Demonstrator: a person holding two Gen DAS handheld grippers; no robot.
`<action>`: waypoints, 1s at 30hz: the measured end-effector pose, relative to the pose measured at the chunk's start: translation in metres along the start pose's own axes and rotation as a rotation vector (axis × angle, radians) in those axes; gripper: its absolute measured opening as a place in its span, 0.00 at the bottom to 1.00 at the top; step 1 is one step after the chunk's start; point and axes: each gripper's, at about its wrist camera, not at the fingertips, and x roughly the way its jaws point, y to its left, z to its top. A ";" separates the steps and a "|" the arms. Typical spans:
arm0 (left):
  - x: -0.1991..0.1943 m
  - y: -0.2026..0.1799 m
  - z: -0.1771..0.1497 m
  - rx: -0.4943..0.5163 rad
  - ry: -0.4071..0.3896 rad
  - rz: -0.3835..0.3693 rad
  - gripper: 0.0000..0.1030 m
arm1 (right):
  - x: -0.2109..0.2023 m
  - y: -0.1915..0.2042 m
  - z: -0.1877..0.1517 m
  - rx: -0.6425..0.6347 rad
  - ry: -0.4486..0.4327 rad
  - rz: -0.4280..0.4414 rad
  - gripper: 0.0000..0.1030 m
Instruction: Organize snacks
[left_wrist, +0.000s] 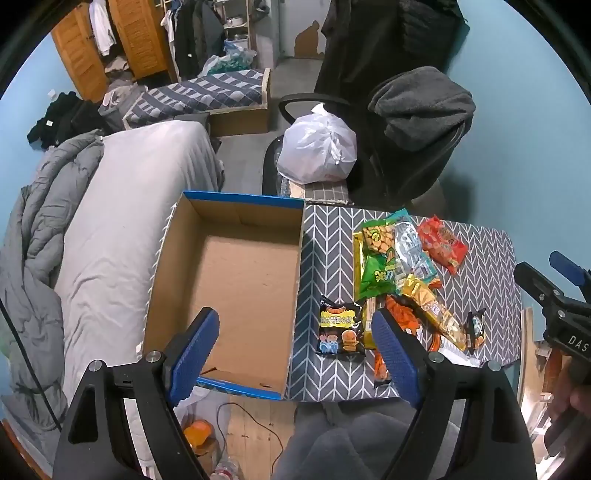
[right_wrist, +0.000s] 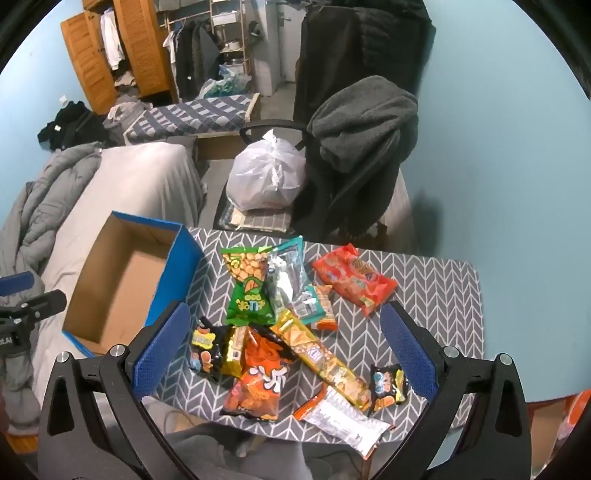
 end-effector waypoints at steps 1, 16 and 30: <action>0.000 0.000 0.000 -0.001 0.001 -0.002 0.83 | 0.001 0.000 0.000 0.002 0.000 0.002 0.98; 0.002 0.000 -0.001 -0.014 0.001 -0.017 0.83 | 0.000 0.000 0.000 0.004 0.001 0.007 0.98; 0.005 -0.007 0.001 -0.004 0.017 -0.027 0.83 | 0.002 -0.001 0.001 0.008 0.004 0.010 0.98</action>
